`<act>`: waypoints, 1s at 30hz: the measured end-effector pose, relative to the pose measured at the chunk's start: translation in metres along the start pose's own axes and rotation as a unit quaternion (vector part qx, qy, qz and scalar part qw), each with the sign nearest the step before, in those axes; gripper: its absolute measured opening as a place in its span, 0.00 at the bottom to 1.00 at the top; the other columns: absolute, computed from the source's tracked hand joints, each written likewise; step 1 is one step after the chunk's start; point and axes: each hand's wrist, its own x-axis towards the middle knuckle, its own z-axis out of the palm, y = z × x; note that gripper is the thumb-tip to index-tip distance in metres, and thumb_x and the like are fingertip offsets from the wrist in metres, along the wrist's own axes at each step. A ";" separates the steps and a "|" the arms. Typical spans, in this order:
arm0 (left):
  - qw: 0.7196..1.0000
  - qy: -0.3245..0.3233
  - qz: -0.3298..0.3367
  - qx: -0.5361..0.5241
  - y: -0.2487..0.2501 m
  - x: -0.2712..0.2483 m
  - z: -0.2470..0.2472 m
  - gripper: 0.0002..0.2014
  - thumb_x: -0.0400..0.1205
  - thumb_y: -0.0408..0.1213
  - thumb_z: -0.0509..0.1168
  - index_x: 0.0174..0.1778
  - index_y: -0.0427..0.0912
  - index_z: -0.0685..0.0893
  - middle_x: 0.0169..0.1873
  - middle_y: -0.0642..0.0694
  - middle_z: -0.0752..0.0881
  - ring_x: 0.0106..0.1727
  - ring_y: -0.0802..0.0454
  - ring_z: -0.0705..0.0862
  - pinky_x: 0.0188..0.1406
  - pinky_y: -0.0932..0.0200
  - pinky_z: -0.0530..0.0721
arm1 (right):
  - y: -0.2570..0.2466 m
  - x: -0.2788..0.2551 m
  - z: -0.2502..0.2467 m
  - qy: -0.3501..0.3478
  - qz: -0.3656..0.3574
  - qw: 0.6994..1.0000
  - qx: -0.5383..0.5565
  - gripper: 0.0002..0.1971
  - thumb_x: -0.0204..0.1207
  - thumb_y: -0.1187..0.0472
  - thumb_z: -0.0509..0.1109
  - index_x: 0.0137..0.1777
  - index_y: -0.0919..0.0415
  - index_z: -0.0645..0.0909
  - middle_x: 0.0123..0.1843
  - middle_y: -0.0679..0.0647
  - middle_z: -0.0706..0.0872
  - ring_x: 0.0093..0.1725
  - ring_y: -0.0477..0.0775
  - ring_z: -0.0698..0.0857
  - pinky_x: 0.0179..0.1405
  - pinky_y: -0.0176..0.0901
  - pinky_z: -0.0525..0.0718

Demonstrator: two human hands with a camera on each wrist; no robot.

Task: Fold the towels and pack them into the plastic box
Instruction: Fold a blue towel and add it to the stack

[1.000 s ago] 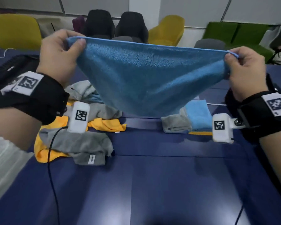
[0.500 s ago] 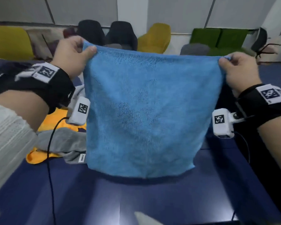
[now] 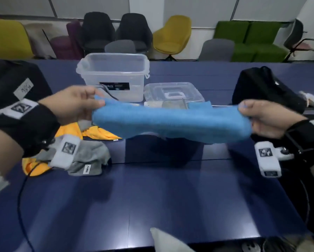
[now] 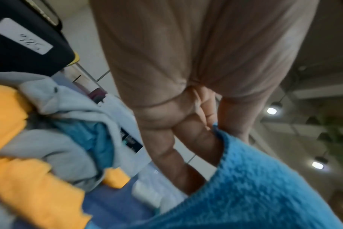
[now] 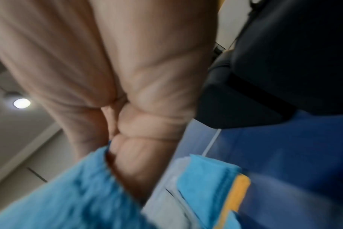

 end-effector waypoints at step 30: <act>0.920 0.111 -0.219 0.305 -0.198 0.035 0.057 0.07 0.77 0.33 0.71 0.33 0.43 0.85 0.31 0.42 0.87 0.32 0.47 0.84 0.38 0.51 0.85 | 0.157 0.075 0.009 0.019 0.243 0.890 -0.385 0.11 0.81 0.70 0.61 0.36 0.62 0.74 0.27 0.60 0.81 0.26 0.56 0.79 0.28 0.43 0.79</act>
